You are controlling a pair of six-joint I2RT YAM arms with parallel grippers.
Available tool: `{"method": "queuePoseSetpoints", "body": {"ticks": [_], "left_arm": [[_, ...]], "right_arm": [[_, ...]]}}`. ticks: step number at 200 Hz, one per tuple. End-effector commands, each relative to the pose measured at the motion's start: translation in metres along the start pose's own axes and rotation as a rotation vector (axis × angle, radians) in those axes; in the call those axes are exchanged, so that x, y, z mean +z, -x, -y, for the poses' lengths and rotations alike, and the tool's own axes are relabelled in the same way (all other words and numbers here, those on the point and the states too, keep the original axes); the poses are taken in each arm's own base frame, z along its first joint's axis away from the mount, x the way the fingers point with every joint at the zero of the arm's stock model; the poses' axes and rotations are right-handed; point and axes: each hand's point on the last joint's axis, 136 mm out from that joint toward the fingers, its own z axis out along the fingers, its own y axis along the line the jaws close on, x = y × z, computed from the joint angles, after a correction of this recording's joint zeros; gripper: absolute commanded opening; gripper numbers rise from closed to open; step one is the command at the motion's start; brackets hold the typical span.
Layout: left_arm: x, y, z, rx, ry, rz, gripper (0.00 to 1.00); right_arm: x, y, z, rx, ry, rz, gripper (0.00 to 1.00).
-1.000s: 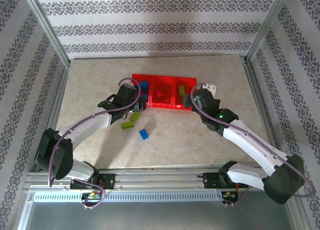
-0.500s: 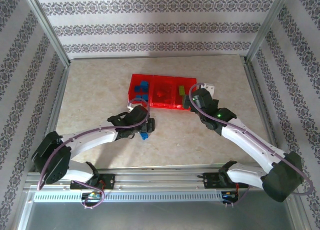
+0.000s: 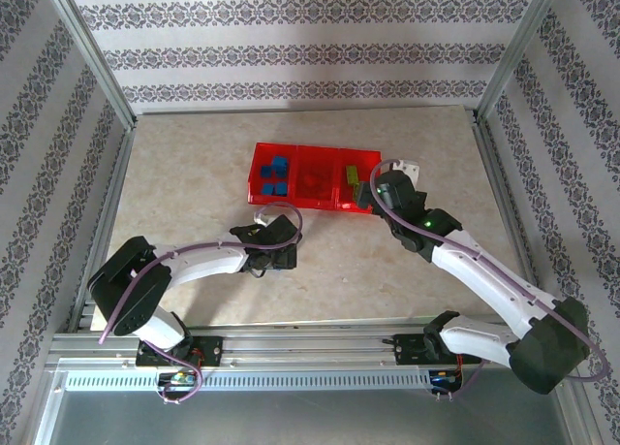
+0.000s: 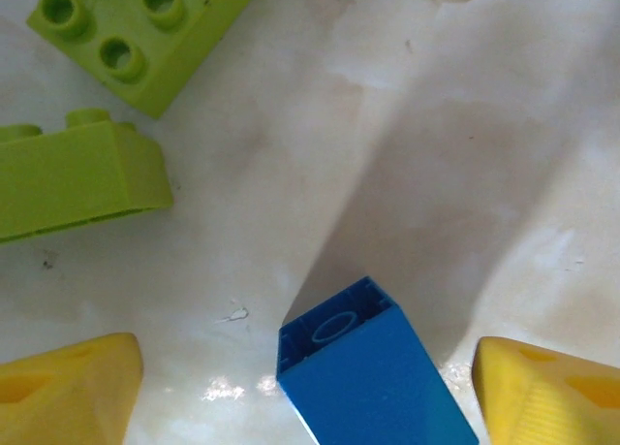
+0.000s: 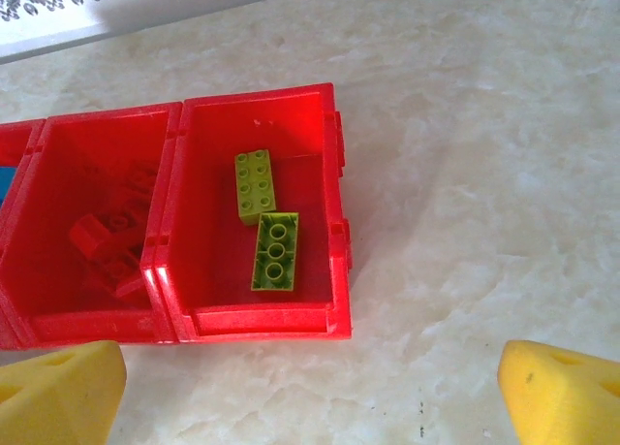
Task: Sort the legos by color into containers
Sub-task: Pick up the lego from the middle-left of the table.
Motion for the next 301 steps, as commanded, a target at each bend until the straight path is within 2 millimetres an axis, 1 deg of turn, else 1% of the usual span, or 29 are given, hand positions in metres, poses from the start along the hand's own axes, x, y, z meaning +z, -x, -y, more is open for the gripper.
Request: {"method": "queuePoseSetpoints", "body": {"ticks": [1,12,26,35,46,73,90,118,139,161,220,239,263,289,301], "left_arm": [[-0.003,-0.007,-0.008,0.005,0.052,-0.017,0.83],[-0.004,-0.008,-0.010,0.003,0.056,-0.015,0.80],[-0.006,-0.009,-0.014,-0.001,0.061,-0.010,0.73],[-0.007,-0.008,-0.015,-0.002,0.062,-0.005,0.71],[-0.007,-0.009,-0.016,0.000,0.068,-0.002,0.65],[-0.005,-0.008,-0.016,0.000,0.068,0.001,0.57],[-0.002,-0.009,-0.015,0.005,0.070,-0.006,0.53],[0.003,-0.011,-0.014,0.016,0.078,-0.017,0.51],[0.007,-0.013,-0.014,0.027,0.084,-0.028,0.44],[0.010,-0.014,-0.014,0.035,0.093,-0.035,0.40],[0.011,-0.010,-0.010,0.055,0.088,-0.029,0.30],[0.005,-0.004,-0.008,0.064,0.078,-0.006,0.29],[-0.011,0.016,-0.006,0.086,0.082,0.063,0.29],[-0.032,0.051,-0.009,0.106,0.107,0.182,0.29],[-0.043,0.069,-0.007,0.099,0.094,0.240,0.29]], "right_arm": [[-0.002,0.005,0.003,0.026,-0.003,0.016,0.98],[-0.001,0.005,0.002,0.025,-0.002,0.013,0.98],[0.000,0.004,0.001,0.026,-0.001,0.010,0.98],[0.001,0.004,0.001,0.027,-0.001,0.009,0.98],[0.001,0.004,0.000,0.028,0.000,0.007,0.98],[0.003,0.004,-0.001,0.028,0.002,0.003,0.98],[0.003,0.004,-0.002,0.027,0.005,0.002,0.98],[0.002,0.005,-0.002,0.026,0.005,0.003,0.98],[0.002,0.005,-0.002,0.026,0.007,0.004,0.98],[0.003,0.006,-0.003,0.025,0.009,0.002,0.98],[0.007,0.007,-0.009,0.020,0.014,-0.011,0.99],[0.007,0.007,-0.009,0.019,0.016,-0.011,0.98],[0.008,0.006,-0.009,0.020,0.013,-0.012,0.98],[0.009,0.003,-0.009,0.024,0.016,-0.016,0.98],[0.009,0.002,-0.009,0.025,0.017,-0.020,0.98]]}}
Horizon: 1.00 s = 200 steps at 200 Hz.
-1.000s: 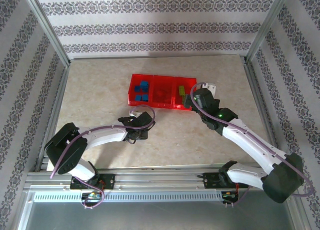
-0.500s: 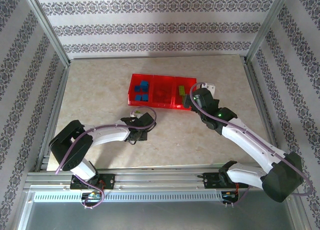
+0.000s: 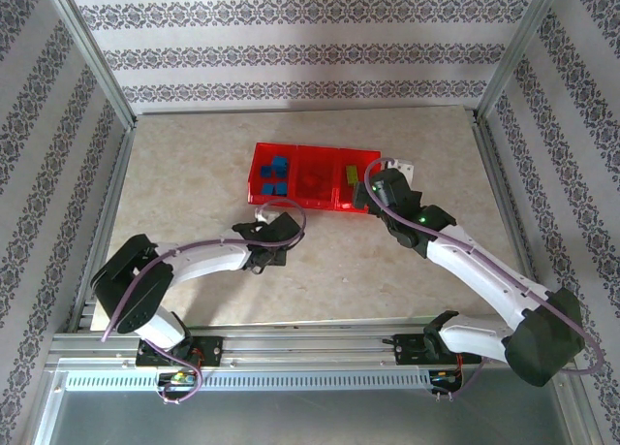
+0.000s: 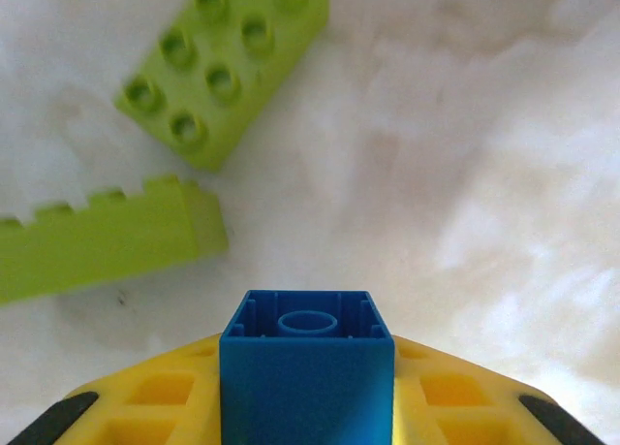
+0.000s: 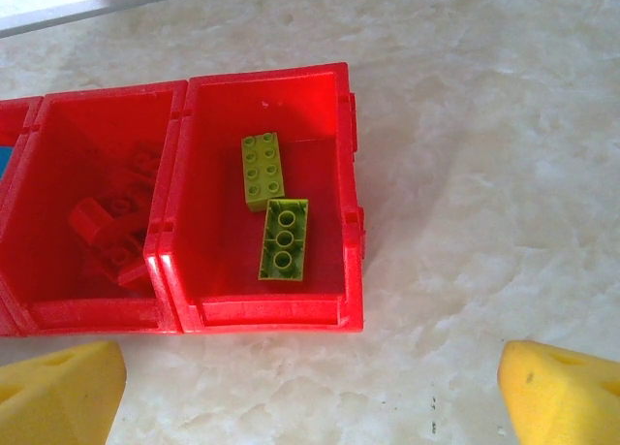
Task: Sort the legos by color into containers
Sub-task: Pick up the lego from the middle-left of the table, then place the lego in the container.
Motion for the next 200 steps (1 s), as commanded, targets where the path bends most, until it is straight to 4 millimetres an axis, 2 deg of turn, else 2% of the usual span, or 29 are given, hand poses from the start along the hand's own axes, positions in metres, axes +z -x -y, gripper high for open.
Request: {"method": "queuePoseSetpoints", "body": {"ticks": [1,23,50,107,133,158,200], "left_arm": [[-0.029,0.048,-0.006,0.024,0.019,0.157,0.29],[-0.041,0.081,-0.007,0.000,-0.001,0.264,0.30],[-0.045,0.116,-0.014,-0.033,-0.011,0.331,0.30],[-0.030,0.175,-0.017,-0.052,-0.054,0.372,0.30],[-0.016,0.190,-0.012,-0.060,-0.077,0.363,0.30],[0.006,0.196,-0.011,-0.082,-0.094,0.309,0.30],[0.031,0.206,-0.009,-0.097,-0.088,0.277,0.31]], "right_arm": [[-0.001,0.009,-0.002,0.038,0.011,0.019,0.98],[-0.002,0.009,-0.001,0.041,0.013,0.022,0.98],[-0.007,0.013,0.000,0.047,0.017,0.040,0.98],[-0.015,0.013,0.008,0.063,0.013,0.062,0.98],[-0.017,0.014,0.010,0.064,0.009,0.069,0.98],[-0.019,0.015,0.010,0.059,0.012,0.072,0.98],[-0.019,0.016,0.009,0.054,0.018,0.067,0.98]]}}
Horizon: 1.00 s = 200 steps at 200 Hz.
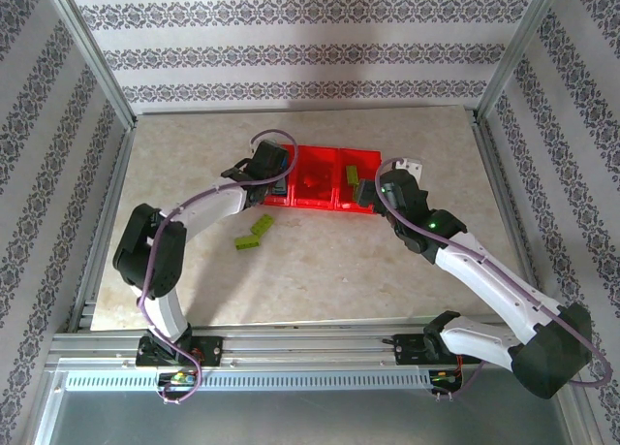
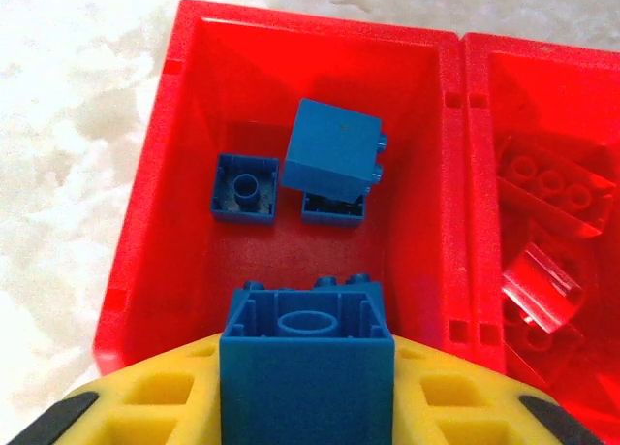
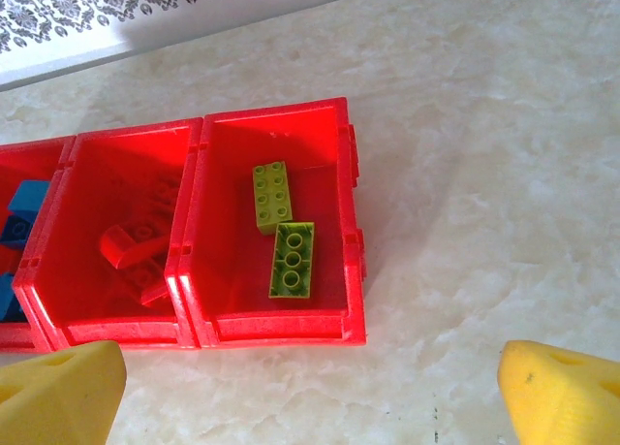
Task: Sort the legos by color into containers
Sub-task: Place the lego in the container.
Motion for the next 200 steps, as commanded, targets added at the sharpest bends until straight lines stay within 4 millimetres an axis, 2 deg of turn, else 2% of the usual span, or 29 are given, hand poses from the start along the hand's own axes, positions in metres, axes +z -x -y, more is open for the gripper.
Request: {"method": "queuePoseSetpoints", "body": {"ticks": [1,45,116,163,200], "left_arm": [[0.008,0.014,0.005,-0.006,-0.022,0.011,0.31],[0.028,0.009,0.000,-0.020,0.010,-0.031,0.32],[0.046,0.003,-0.005,-0.034,0.039,-0.058,0.37],[0.041,0.009,-0.004,-0.042,0.030,-0.043,0.47],[0.029,0.020,-0.003,-0.048,0.019,-0.014,0.48]], "right_arm": [[-0.002,0.002,0.005,0.018,-0.013,0.011,0.98],[0.000,0.000,0.005,0.017,-0.010,0.003,0.98],[0.000,-0.001,0.005,0.014,-0.009,-0.001,0.98],[-0.001,-0.001,0.005,0.009,-0.009,0.001,0.98],[0.001,-0.002,0.002,0.003,0.001,-0.009,0.98]]}}
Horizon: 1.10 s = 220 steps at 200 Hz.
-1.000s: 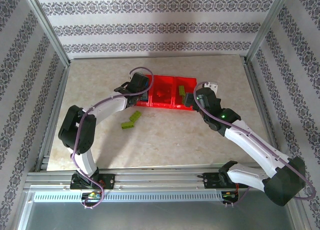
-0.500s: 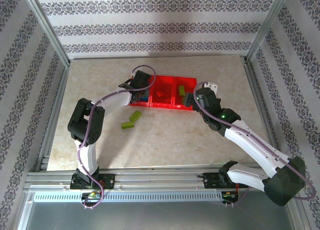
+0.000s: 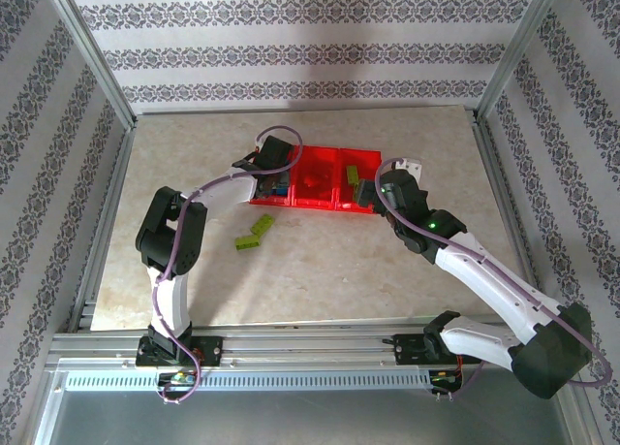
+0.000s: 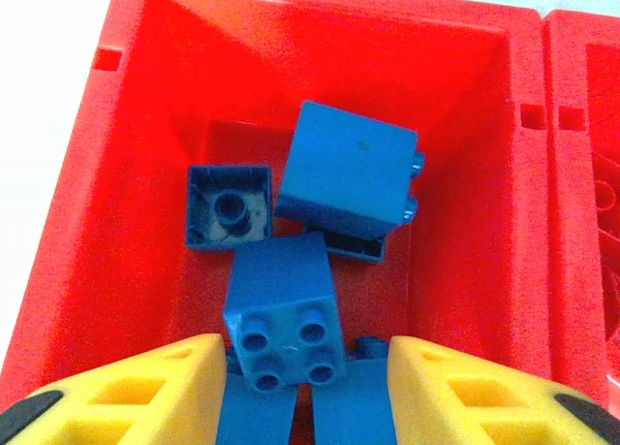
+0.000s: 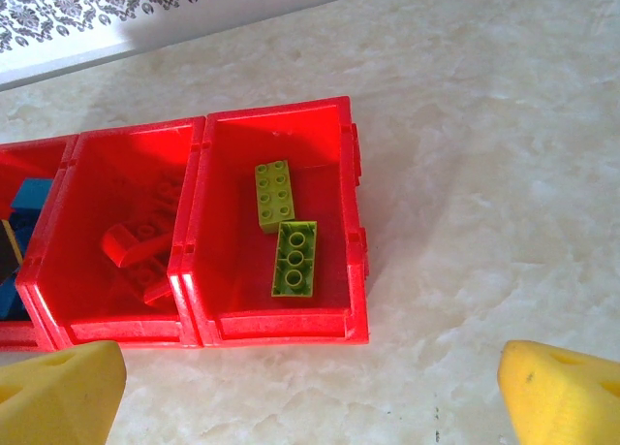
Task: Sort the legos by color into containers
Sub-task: Place the lego in the container, then pick up the lego from the center of the table.
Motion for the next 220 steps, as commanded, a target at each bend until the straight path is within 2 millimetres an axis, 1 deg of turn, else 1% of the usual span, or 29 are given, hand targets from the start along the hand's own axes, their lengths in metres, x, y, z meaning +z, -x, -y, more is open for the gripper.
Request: {"method": "queuePoseSetpoints", "body": {"ticks": [1,19,32,43,71,94,115,128,146,178,195,215,220], "left_arm": [[-0.019,0.021,-0.004,-0.032,-0.008,0.042,0.48],[-0.030,0.027,-0.003,-0.040,-0.024,0.064,0.48],[-0.042,0.033,-0.004,-0.052,-0.042,0.089,0.49],[-0.054,0.037,-0.004,-0.064,-0.060,0.116,0.52],[-0.087,0.048,-0.009,-0.100,-0.098,0.193,0.57],[-0.111,0.049,-0.023,-0.133,-0.090,0.248,0.73],[-0.128,0.042,-0.041,-0.175,-0.088,0.292,0.88],[-0.136,0.036,-0.055,-0.219,-0.098,0.322,1.00],[-0.140,0.021,-0.085,-0.307,-0.082,0.330,1.00],[-0.141,-0.012,-0.142,-0.432,0.019,0.304,1.00],[-0.143,-0.028,-0.167,-0.478,0.075,0.301,1.00],[-0.146,-0.045,-0.190,-0.505,0.140,0.304,1.00],[-0.147,-0.048,-0.195,-0.510,0.153,0.303,1.00]], "right_arm": [[0.001,-0.002,0.003,0.002,0.000,-0.009,0.98],[0.001,-0.003,-0.001,-0.008,0.012,-0.018,0.98],[0.002,-0.004,-0.006,-0.022,0.025,-0.027,0.98],[0.004,-0.005,-0.009,-0.037,0.028,-0.034,0.98],[0.008,-0.011,-0.027,-0.090,0.052,-0.059,0.98],[0.012,-0.020,-0.052,-0.155,0.083,-0.086,0.98],[0.017,-0.033,-0.081,-0.231,0.122,-0.118,0.98],[0.020,-0.042,-0.099,-0.277,0.136,-0.141,0.98],[0.024,-0.060,-0.126,-0.325,0.168,-0.184,0.98],[0.037,-0.093,-0.163,-0.386,0.175,-0.267,0.98],[0.044,-0.109,-0.178,-0.407,0.165,-0.314,0.98],[0.056,-0.128,-0.187,-0.424,0.111,-0.385,0.98],[0.059,-0.133,-0.187,-0.428,0.092,-0.409,0.98]]}}
